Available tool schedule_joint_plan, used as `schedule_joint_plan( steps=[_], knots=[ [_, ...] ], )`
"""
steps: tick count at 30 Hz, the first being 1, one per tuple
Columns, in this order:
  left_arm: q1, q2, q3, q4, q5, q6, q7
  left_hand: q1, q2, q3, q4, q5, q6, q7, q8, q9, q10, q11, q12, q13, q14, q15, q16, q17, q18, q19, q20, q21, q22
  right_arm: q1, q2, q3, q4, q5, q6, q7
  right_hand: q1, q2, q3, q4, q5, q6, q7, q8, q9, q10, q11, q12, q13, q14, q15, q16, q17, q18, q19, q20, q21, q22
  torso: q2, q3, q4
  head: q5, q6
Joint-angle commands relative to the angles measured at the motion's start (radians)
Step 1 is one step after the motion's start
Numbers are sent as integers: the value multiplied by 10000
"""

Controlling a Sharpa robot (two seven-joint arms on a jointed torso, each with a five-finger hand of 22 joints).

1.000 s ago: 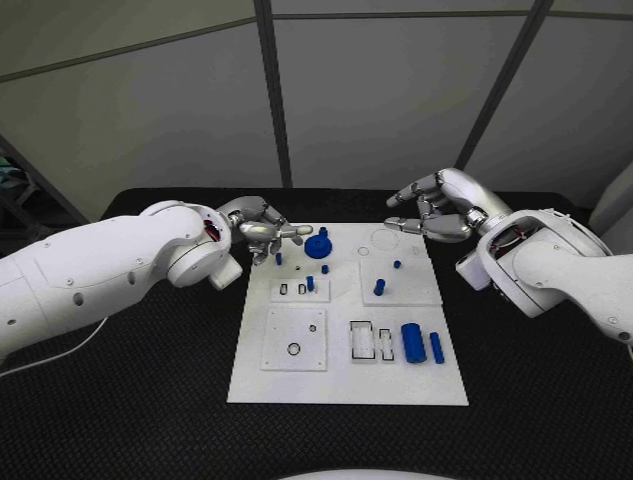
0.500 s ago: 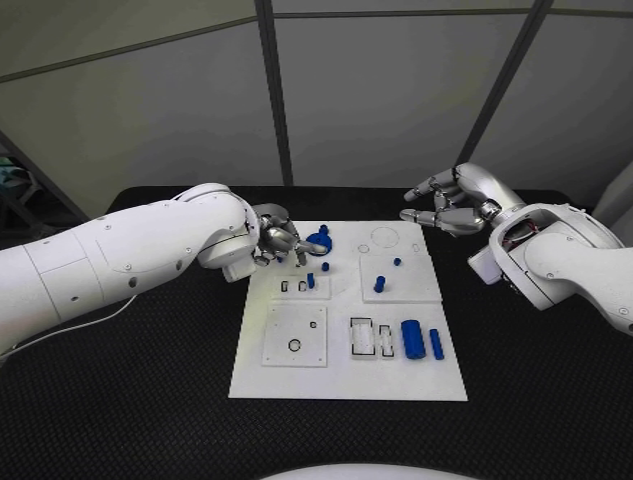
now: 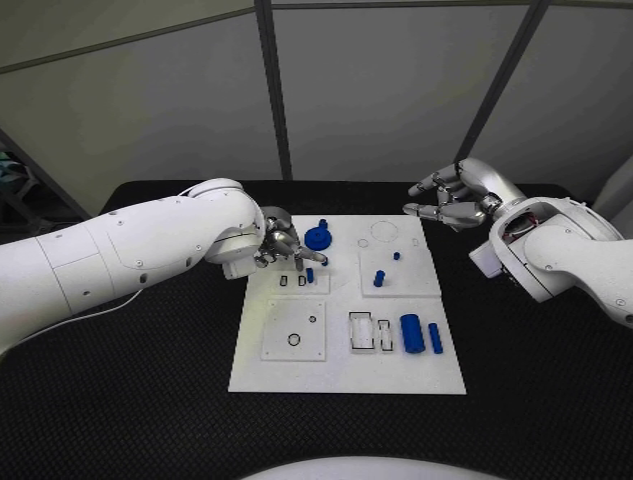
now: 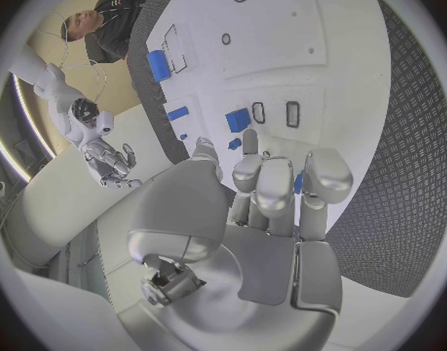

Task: Assemble the parts on the task board

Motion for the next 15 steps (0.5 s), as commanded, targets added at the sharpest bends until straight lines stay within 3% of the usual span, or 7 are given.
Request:
schedule_joint_plan(
  steps=[1,15],
  knots=[
    [23,25,0,23,-181,299,-174,3,123,-96,-2,14,-118,-3,91,80,-37,-61,64,9,13,-82,27,11,118,-84,-2,60,33,19,20,9,-15,-13,-45,-65,35,-71,-10,65,57,1,-57,60,-9,-50,16,-33,-9,563,-70,-44,777,122,-58,9,-44,-9,1,-2,0,-6,-10],
    [25,177,-8,-71,-277,657,-199,405,280,-39,-69,65,-356,-12,363,451,-80,-69,48,-48,14,-92,20,10,125,-133,-11,48,38,19,93,9,-83,-14,36,-62,36,-65,-4,94,102,5,-61,79,-9,-50,12,-43,-23,560,-74,-64,755,128,-71,5,-81,-54,14,3,-6,-22,-62]
  ],
)
